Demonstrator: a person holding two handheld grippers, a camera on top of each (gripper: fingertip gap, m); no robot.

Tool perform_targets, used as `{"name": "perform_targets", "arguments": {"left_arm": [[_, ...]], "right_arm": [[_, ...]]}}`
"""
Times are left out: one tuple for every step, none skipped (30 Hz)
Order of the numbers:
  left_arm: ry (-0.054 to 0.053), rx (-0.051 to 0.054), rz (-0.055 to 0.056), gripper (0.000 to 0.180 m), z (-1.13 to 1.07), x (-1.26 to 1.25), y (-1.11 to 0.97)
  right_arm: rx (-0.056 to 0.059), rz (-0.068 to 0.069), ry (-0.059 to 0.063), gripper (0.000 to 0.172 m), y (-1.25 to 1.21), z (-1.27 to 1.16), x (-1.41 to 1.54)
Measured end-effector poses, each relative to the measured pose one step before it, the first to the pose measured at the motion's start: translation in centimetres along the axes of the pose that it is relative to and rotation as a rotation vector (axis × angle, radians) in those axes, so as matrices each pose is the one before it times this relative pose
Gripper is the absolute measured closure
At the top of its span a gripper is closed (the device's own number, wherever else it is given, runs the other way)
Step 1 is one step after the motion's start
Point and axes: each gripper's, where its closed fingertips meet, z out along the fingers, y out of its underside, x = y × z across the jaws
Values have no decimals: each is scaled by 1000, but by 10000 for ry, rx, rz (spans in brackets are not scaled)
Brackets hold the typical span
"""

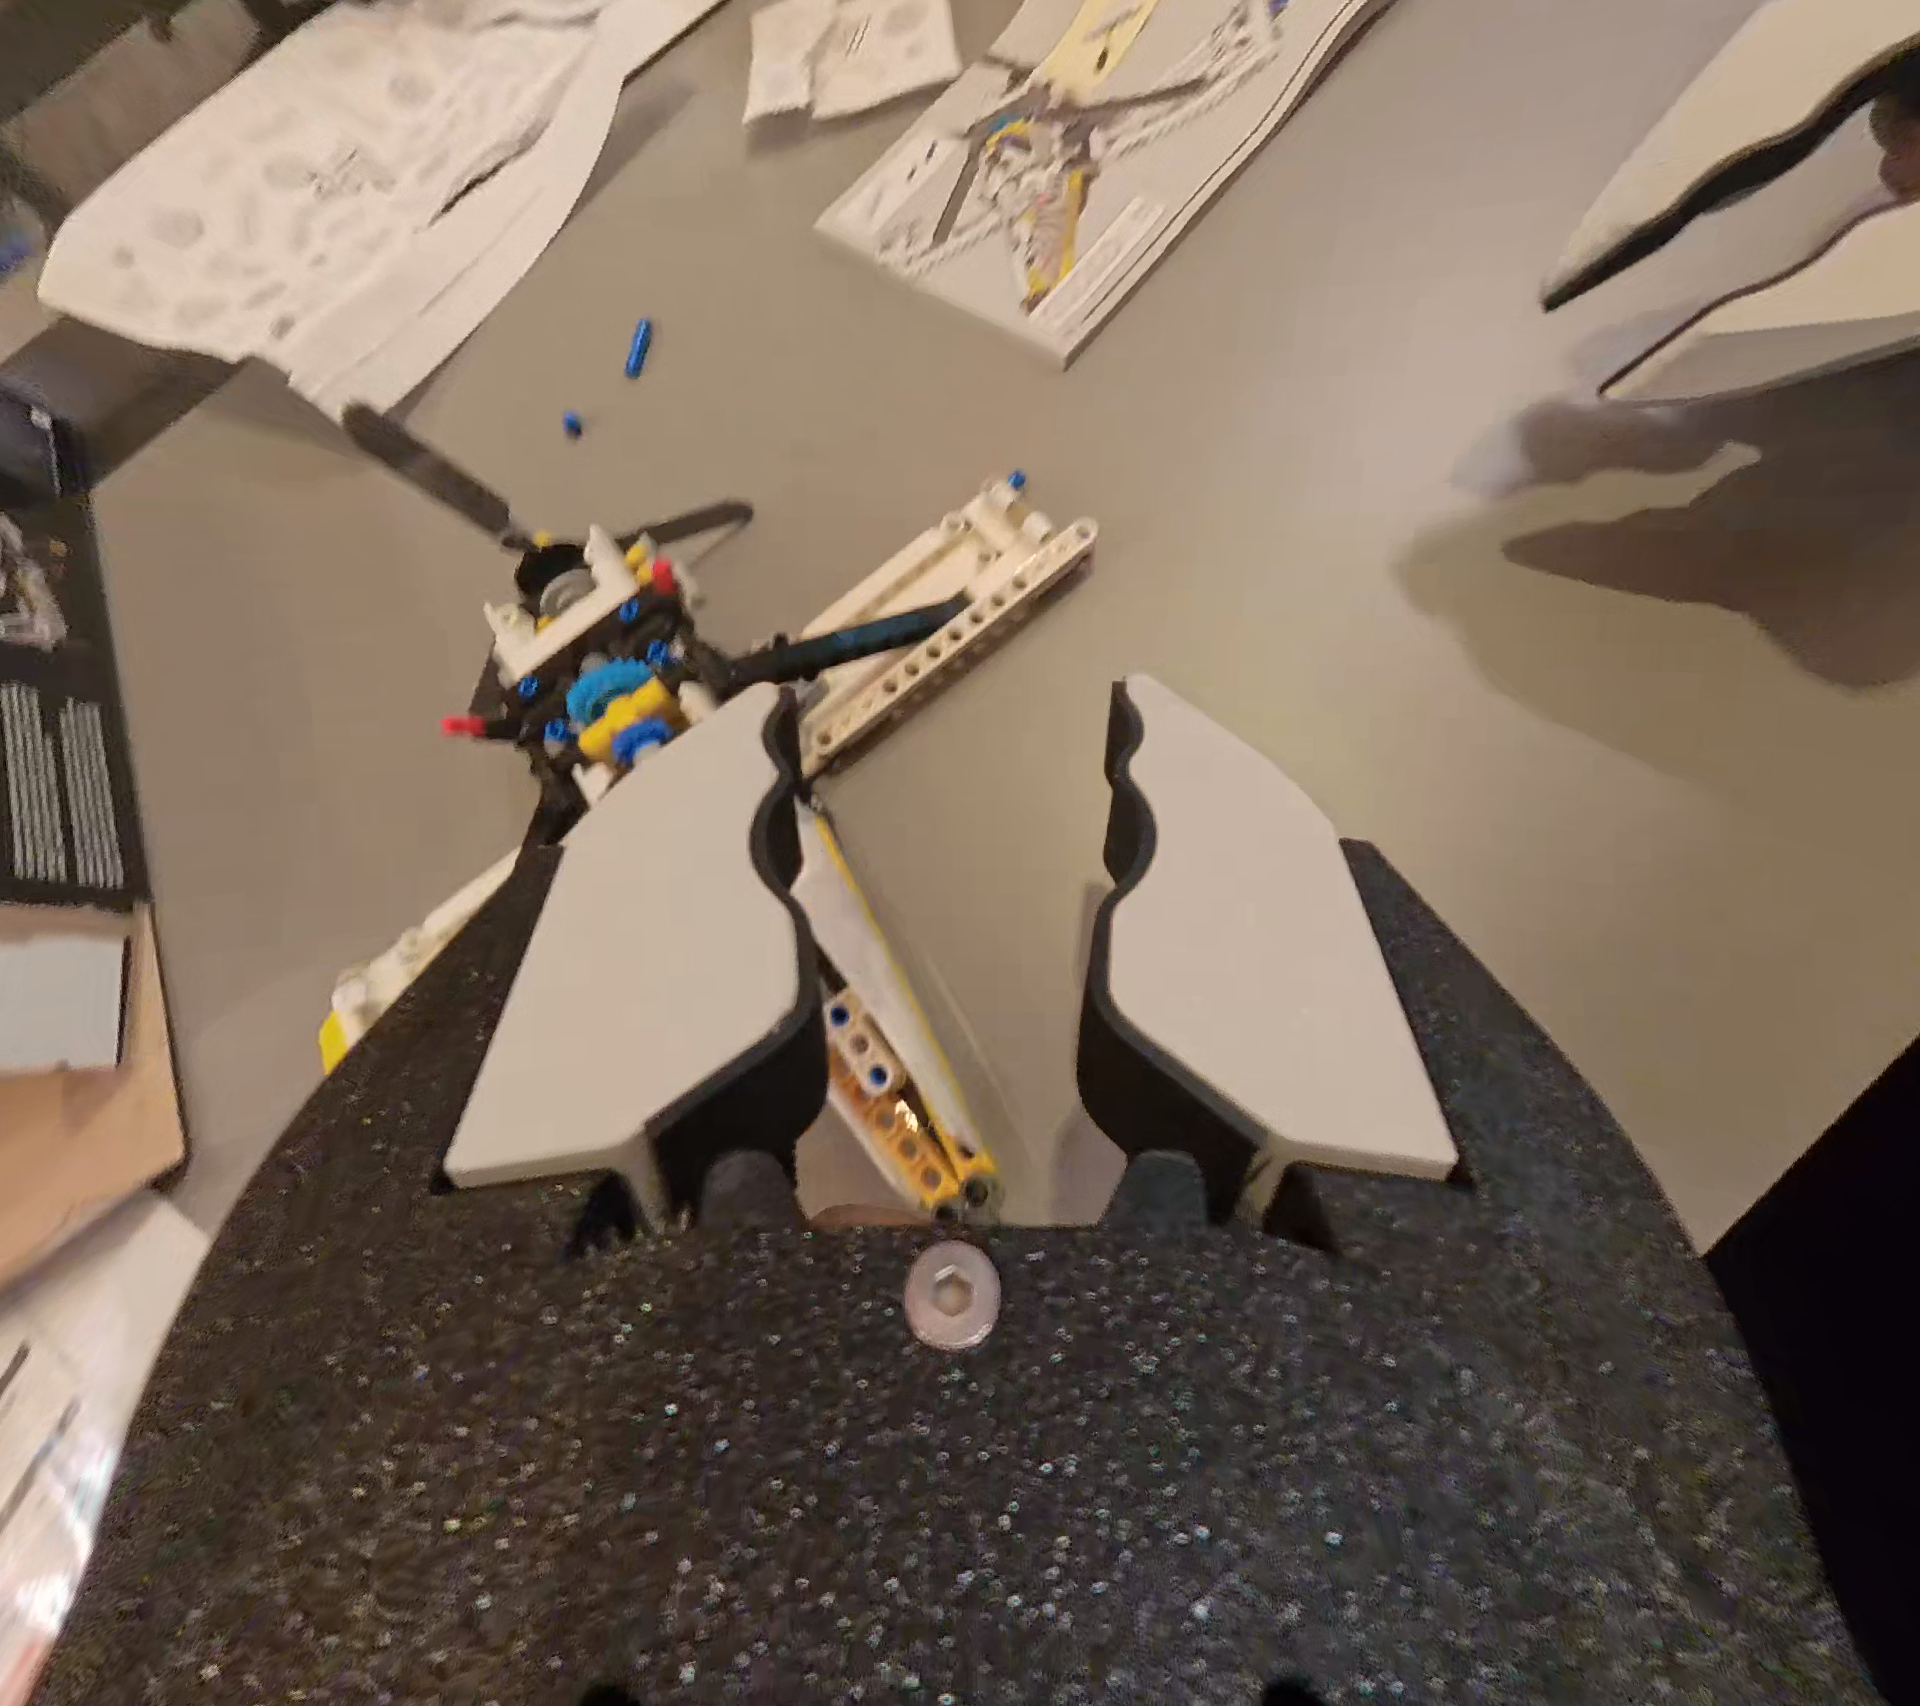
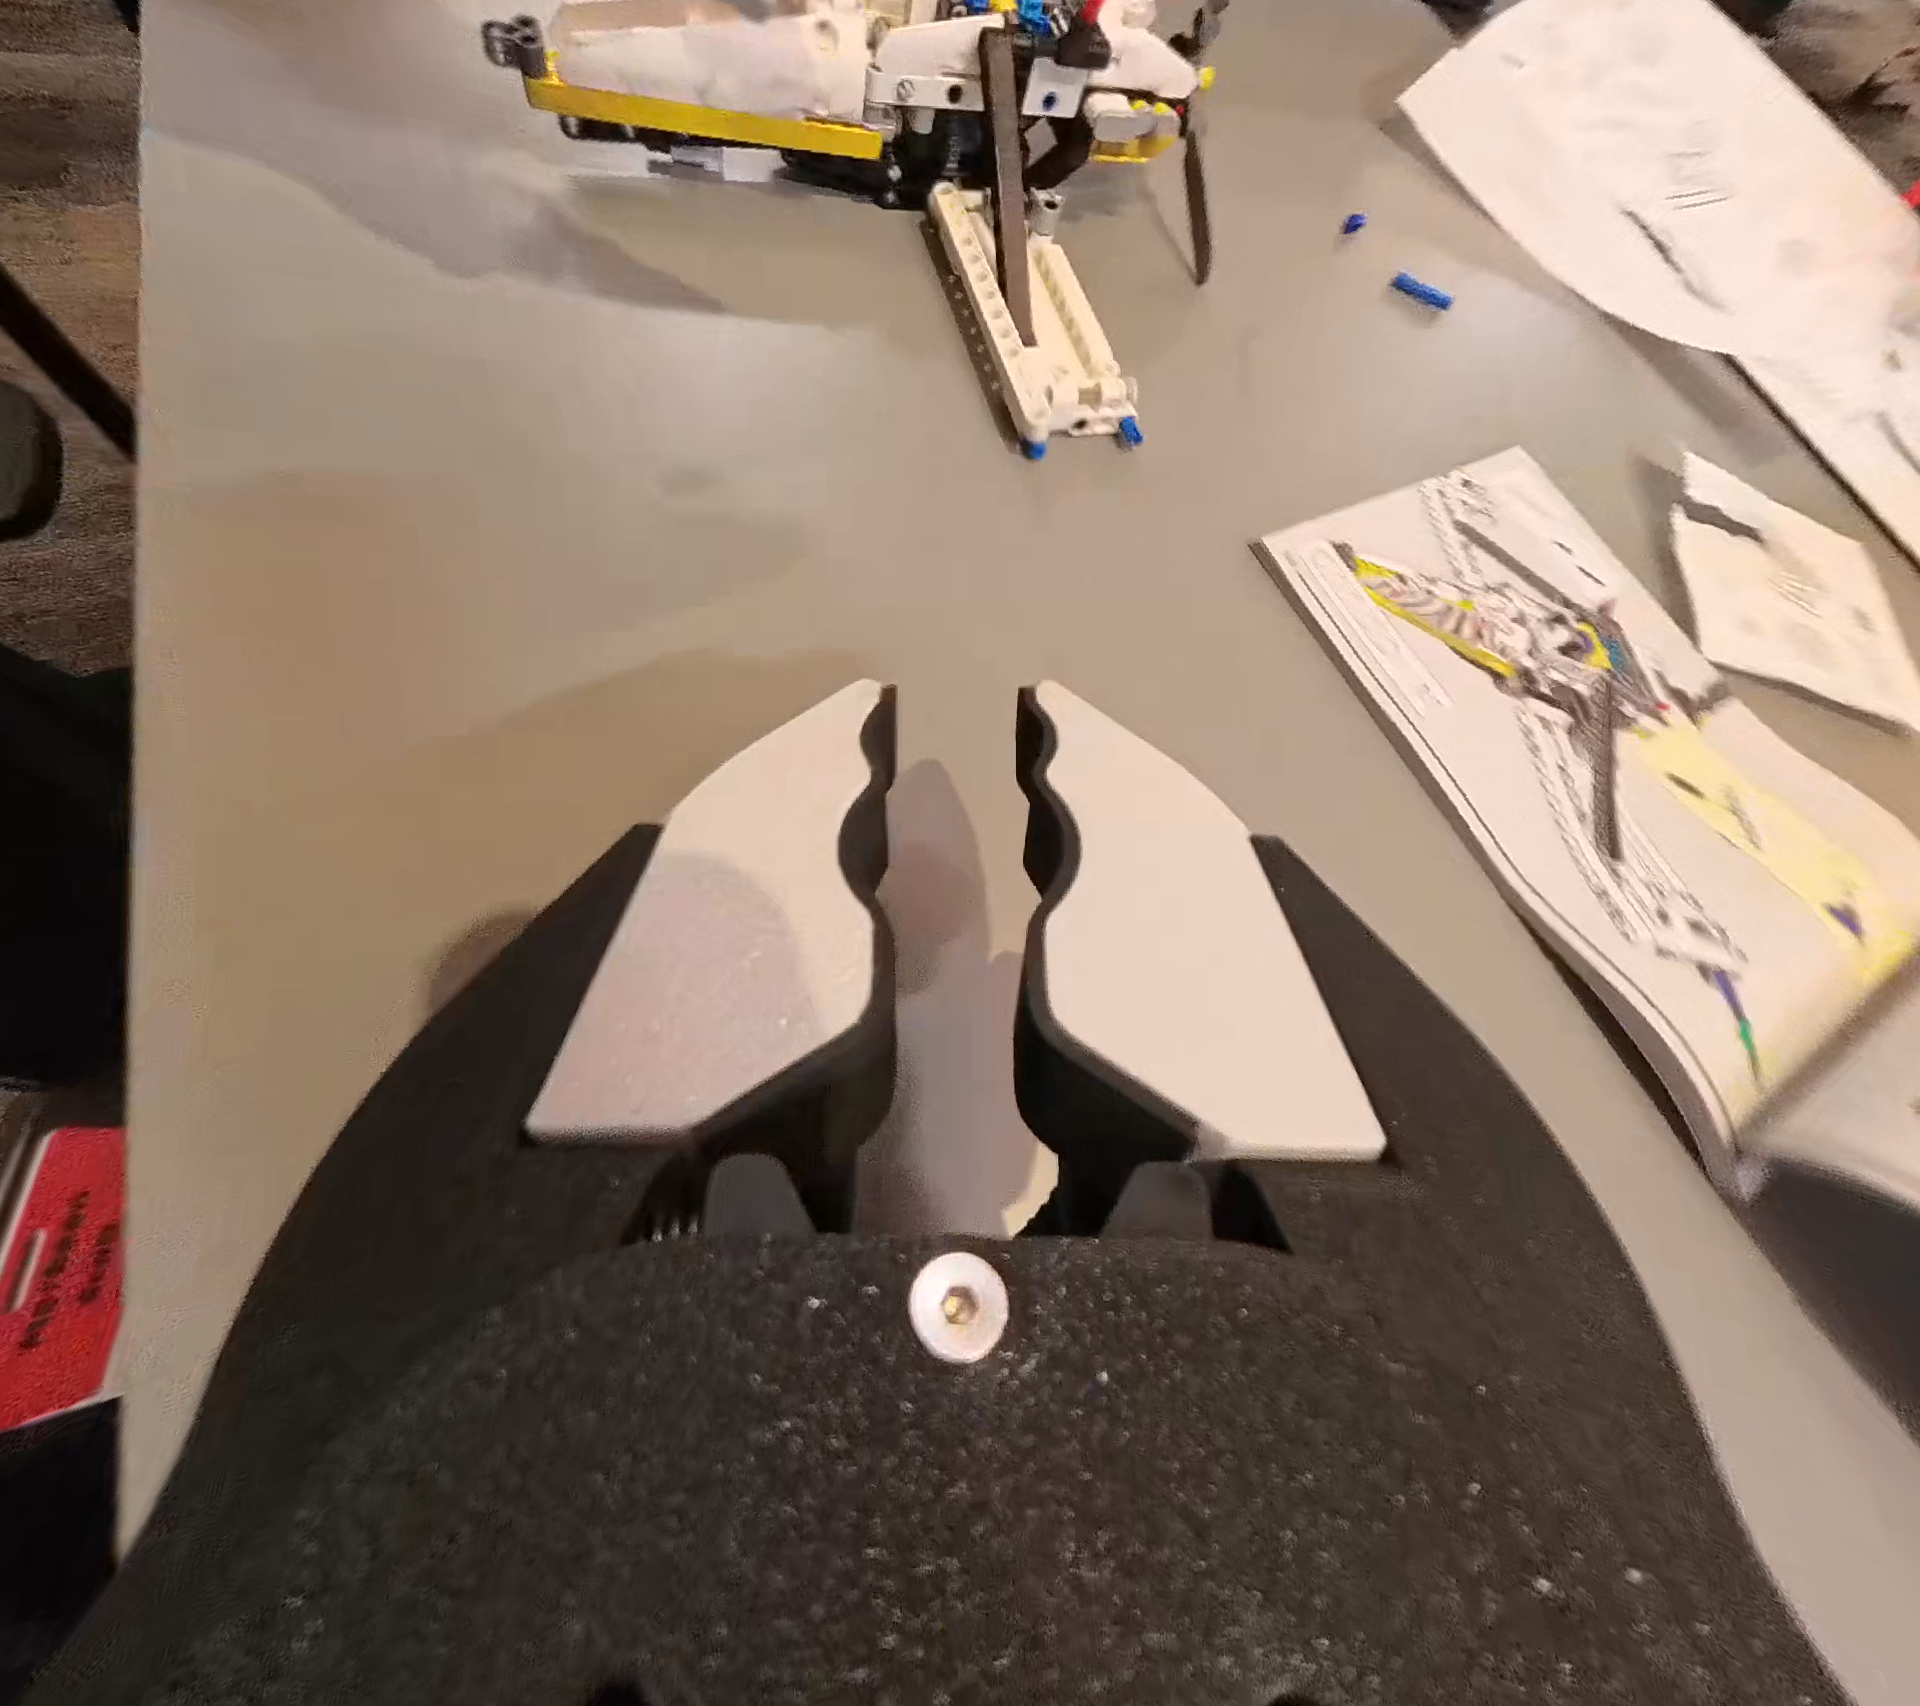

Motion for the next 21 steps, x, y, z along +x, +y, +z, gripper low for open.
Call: {"name": "perform_targets", "arguments": {"left_arm": [[-224,-197,-73,123,-36,-373,660],[-302,-235,-78,123,42,-507,664],[-312,-215,-60,123,97,-534,596],[-237,-137,-78,123,150,-407,489],[-181,-167,-115,123,210,-321,518],[-167,-231,-96,123,267,-268,575],[-143,-307,-64,123,300,-224,645],[-118,-286,-15,123,328,-173,579],[-77,-221,37,124,328,-97,455],[-40,-204,32,125,311,-66,407],[-160,-53,24,125,221,-254,148],[-143,11,35,129,93,-274,43],[-35,-153,11,133,148,-196,261],[-4,-199,-5,132,219,-190,349],[-26,-101,-2,132,220,-219,285],[-12,-75,7,132,214,-180,285],[27,-83,3,132,204,-112,309],[42,-60,-22,132,195,-96,289],[-31,-26,-63,132,194,-217,236],[-65,-26,-33,132,159,-288,232],[-49,-14,-51,132,96,-306,165]], "right_arm": [[-141,23,-114,150,-268,973,179],[-119,2,-45,149,-289,859,263],[-72,-7,-23,148,-317,758,277],[-51,22,-45,148,-313,665,249],[-48,62,-60,148,-297,632,212],[-44,82,-70,148,-280,607,182],[-50,87,-77,148,-279,631,153],[-67,80,-71,148,-228,659,128],[-94,53,-58,148,-188,709,108],[-136,23,-53,149,-116,725,73],[-201,2,-44,151,-30,728,55],[-241,-12,-32,154,45,728,42],[-245,-15,-51,155,63,719,-2],[-205,-9,-48,156,20,642,-24],[-123,-30,-19,158,-85,536,-13],[-58,-65,-9,159,-148,429,-67],[-15,-85,-24,160,-194,331,-133],[-4,-80,-31,163,-203,265,-187],[-23,-73,29,163,-174,245,-107],[-11,-86,105,163,-220,257,27],[-1,-71,85,164,-256,264,28]]}}
